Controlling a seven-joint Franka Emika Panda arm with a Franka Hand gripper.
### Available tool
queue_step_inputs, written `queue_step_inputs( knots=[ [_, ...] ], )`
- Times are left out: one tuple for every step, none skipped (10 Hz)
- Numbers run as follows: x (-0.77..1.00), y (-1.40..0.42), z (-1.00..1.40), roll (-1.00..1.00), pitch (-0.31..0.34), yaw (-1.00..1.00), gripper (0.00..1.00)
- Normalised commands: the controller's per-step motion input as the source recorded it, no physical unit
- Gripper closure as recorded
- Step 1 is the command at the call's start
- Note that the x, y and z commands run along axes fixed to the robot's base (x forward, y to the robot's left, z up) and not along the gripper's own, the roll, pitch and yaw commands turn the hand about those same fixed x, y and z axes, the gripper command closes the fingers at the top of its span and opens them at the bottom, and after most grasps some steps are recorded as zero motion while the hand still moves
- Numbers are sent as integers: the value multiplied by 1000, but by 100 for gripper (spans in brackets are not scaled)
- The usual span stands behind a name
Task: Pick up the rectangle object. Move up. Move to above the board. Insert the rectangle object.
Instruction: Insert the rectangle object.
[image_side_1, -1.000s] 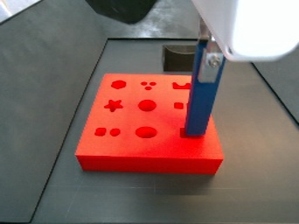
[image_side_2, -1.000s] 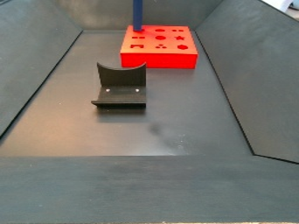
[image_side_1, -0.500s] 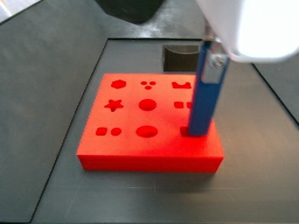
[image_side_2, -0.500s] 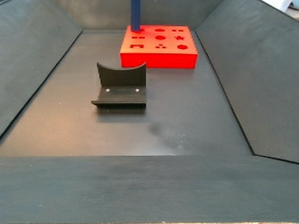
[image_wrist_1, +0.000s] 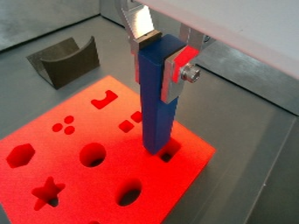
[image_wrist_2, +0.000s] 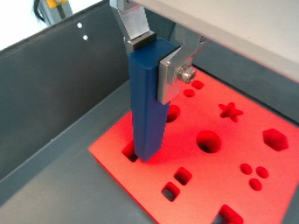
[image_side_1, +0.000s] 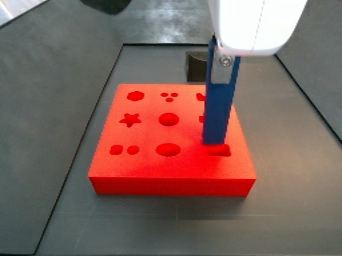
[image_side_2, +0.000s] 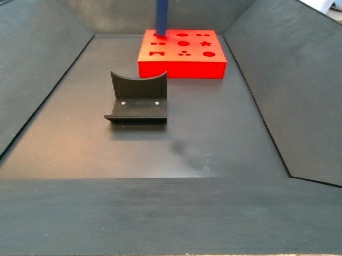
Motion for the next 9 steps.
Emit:
queue_step_inputs(
  knots=[
    [354, -157, -43, 0, 100, -31, 100],
    [160, -140, 0, 0, 43, 0, 100],
    [20, -54, 0, 0, 6, -46, 100],
    [0, -31, -11, 0, 0, 0, 100],
    [-220, 0, -137, 54, -51, 0, 100],
    [-114, 0, -54, 1, 0, 0, 100],
    [0, 0, -40, 0, 0, 0, 100],
    [0, -46, -26, 6, 0, 0, 100],
    [100, -374, -29, 63, 0, -106, 100]
  ],
)
